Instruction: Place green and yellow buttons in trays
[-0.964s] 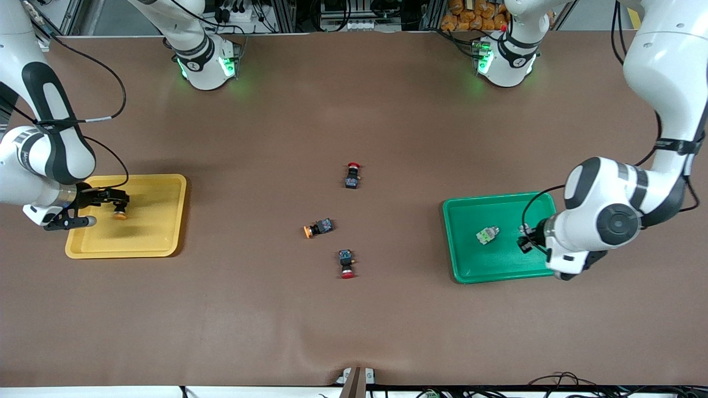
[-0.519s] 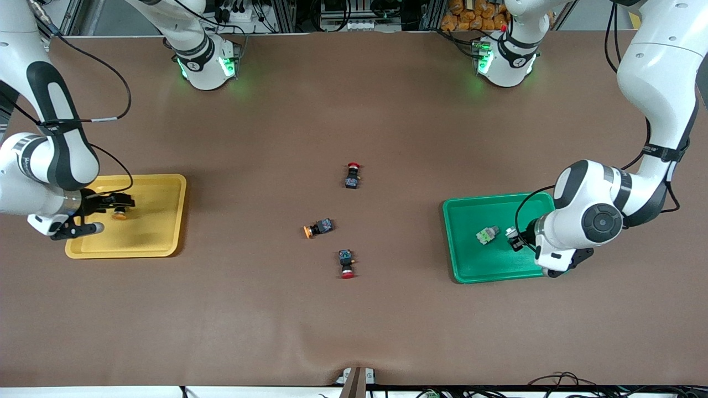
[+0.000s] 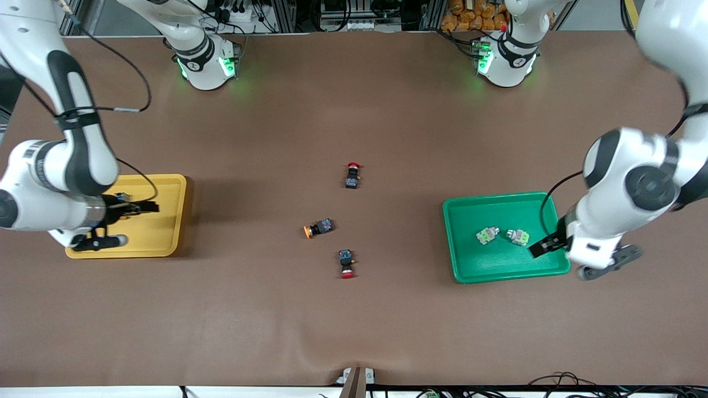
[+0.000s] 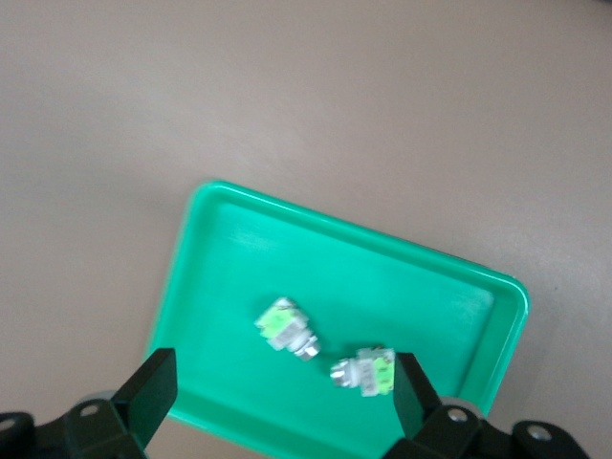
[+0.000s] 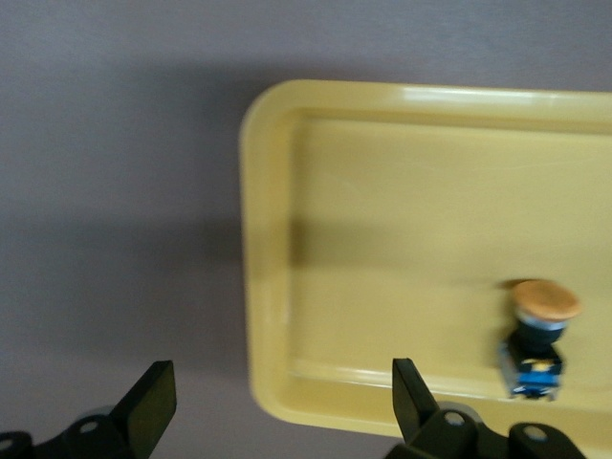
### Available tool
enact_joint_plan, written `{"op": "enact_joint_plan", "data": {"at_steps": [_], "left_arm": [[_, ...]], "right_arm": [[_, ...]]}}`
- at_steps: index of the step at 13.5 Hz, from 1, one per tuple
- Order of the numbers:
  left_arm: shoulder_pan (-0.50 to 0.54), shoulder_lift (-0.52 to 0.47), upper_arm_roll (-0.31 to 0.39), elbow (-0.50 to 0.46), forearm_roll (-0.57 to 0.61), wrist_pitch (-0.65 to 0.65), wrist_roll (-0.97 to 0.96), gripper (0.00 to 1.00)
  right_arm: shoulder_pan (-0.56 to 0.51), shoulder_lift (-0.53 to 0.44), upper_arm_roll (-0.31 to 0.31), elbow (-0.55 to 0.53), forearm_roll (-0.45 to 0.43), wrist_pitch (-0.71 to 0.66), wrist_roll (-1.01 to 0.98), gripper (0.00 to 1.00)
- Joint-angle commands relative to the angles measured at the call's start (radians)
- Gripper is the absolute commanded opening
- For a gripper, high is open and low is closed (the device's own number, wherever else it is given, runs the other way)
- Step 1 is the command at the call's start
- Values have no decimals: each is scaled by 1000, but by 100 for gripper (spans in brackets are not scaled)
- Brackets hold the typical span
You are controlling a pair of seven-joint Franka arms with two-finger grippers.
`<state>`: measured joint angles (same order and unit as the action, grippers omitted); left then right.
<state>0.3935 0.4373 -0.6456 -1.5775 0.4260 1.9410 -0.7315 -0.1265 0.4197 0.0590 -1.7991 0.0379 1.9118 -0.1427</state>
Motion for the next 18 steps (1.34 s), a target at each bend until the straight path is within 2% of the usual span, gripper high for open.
{"op": "enact_joint_plan", "data": {"at_steps": [1,3,7,8,10,15,17,18], "left_arm": [[5,-84,-14,129,-6,-205,137,100],[8,-86,-23,236,-13,-299,364,100],[10,-104,-23,291,-23,-306,627,100],[13,-129,-16,289,-39,-307,662,100],[83,-155,-20,286,-146,-306,669,100],[127,-247,-34,229,-225,-330,675,100],[120,-302,-26,176,-243,-330,672,100],[105,-348,-11,104,-265,-314,646,100]], "right_arm": [[92,-33,-8,-9,10,-17,173,100],[158,-33,-8,-8,11,-14,297,100],[299,-25,-8,38,13,-5,597,100],[335,-18,-8,62,19,-4,673,100],[407,25,-10,108,30,13,788,100],[544,135,-10,138,28,217,1104,100],[605,215,-11,200,22,262,1233,100],[626,243,-11,233,20,263,1293,100]]}}
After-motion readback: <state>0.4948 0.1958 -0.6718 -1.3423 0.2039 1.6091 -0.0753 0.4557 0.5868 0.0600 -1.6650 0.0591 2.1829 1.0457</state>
